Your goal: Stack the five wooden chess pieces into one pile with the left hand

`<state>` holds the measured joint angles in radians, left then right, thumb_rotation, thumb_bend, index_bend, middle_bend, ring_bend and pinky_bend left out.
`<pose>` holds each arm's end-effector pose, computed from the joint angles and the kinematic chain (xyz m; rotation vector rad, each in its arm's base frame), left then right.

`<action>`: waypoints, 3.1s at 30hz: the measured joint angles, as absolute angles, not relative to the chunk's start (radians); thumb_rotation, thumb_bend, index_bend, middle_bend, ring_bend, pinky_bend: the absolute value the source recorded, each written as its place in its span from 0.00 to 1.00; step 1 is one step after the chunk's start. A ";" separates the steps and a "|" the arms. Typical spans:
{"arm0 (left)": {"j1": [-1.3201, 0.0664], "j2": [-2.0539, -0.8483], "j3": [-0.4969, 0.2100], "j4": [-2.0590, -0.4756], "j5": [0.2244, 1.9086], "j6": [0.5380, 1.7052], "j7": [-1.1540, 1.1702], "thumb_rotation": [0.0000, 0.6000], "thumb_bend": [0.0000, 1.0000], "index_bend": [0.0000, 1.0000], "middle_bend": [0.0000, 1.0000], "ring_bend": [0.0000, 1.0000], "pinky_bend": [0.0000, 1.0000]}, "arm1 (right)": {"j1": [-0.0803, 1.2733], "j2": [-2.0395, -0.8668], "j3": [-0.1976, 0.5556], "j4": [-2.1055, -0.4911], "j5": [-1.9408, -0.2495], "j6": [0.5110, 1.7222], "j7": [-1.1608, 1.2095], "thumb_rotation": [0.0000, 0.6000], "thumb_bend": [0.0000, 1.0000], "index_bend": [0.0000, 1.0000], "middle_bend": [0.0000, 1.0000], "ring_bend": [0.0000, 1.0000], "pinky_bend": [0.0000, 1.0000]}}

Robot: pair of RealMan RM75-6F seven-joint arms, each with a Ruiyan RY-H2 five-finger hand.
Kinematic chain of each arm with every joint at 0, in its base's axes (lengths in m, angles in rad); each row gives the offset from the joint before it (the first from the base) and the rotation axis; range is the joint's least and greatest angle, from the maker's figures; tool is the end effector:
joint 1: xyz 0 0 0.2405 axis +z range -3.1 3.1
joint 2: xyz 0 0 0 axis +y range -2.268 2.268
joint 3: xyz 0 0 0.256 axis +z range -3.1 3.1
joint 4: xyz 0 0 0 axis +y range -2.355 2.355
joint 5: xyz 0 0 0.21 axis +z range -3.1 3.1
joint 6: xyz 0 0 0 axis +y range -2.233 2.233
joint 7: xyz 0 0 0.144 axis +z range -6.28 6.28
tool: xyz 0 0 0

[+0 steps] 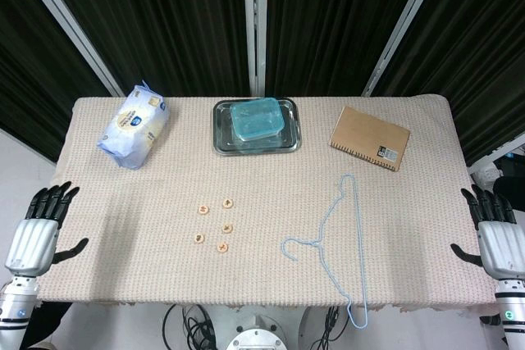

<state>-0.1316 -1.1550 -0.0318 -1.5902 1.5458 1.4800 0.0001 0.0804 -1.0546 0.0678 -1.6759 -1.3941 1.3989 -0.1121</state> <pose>-0.2992 0.1913 0.1438 -1.4588 -0.8828 -0.9611 -0.3208 -0.1817 0.1704 1.3713 -0.9188 0.7324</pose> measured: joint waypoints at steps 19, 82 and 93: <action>-0.149 -1.168 -0.015 -1.579 1.602 1.475 -0.051 1.00 0.19 0.08 0.01 0.00 0.00 | 0.076 -1.048 0.073 -1.675 -1.387 1.405 -0.092 1.00 0.08 0.00 0.00 0.00 0.00; -0.606 -1.548 0.004 -1.515 1.608 0.918 0.258 1.00 0.33 0.36 0.06 0.00 0.00 | 0.034 -0.984 0.086 -1.662 -1.414 1.465 0.075 1.00 0.08 0.00 0.00 0.00 0.00; -0.616 -1.575 0.020 -1.473 1.623 0.956 0.226 1.00 0.33 0.43 0.08 0.00 0.00 | 0.037 -0.985 0.088 -1.661 -1.408 1.456 0.075 1.00 0.08 0.00 0.00 0.00 0.00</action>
<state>-0.6159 -1.5752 0.0204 -1.4735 1.6233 0.9560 0.2260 0.0367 -0.9849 0.0880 -1.6608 -1.4080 1.4562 0.0754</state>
